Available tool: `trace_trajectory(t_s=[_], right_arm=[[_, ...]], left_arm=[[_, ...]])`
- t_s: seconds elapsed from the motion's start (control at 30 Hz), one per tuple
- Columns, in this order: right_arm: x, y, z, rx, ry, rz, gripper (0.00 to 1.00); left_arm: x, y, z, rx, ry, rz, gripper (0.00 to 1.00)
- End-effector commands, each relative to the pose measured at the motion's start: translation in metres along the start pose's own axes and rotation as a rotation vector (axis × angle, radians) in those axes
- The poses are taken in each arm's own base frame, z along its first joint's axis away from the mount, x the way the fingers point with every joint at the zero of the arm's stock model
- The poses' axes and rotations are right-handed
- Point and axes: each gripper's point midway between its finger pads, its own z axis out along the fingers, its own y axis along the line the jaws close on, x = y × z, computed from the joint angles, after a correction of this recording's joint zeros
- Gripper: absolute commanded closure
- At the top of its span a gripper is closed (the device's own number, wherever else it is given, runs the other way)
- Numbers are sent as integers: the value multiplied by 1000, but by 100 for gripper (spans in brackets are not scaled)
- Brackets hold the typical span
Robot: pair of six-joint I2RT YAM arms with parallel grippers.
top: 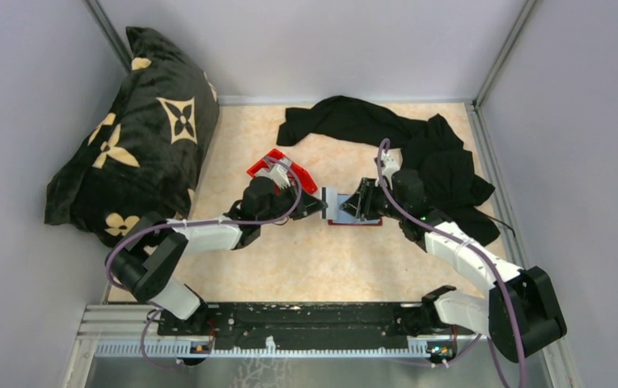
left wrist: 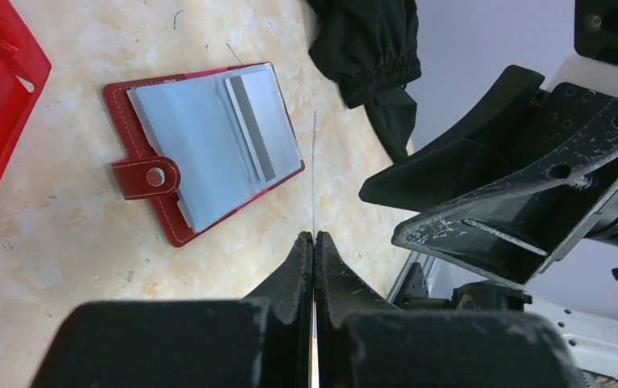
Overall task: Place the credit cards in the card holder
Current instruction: Pick up the credit card from the storage box.
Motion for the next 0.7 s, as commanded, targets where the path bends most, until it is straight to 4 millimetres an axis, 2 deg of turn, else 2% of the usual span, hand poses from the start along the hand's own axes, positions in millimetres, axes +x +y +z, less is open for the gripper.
trace_trajectory(t_s=[0.0, 0.67], right_arm=[[-24, 11, -1, -41, -114, -8, 57], [-27, 4, 13, -117, -121, 79, 57]], left_arm=[[-10, -13, 5, 48, -47, -73, 100], [0, -35, 8, 198, 19, -147, 100]])
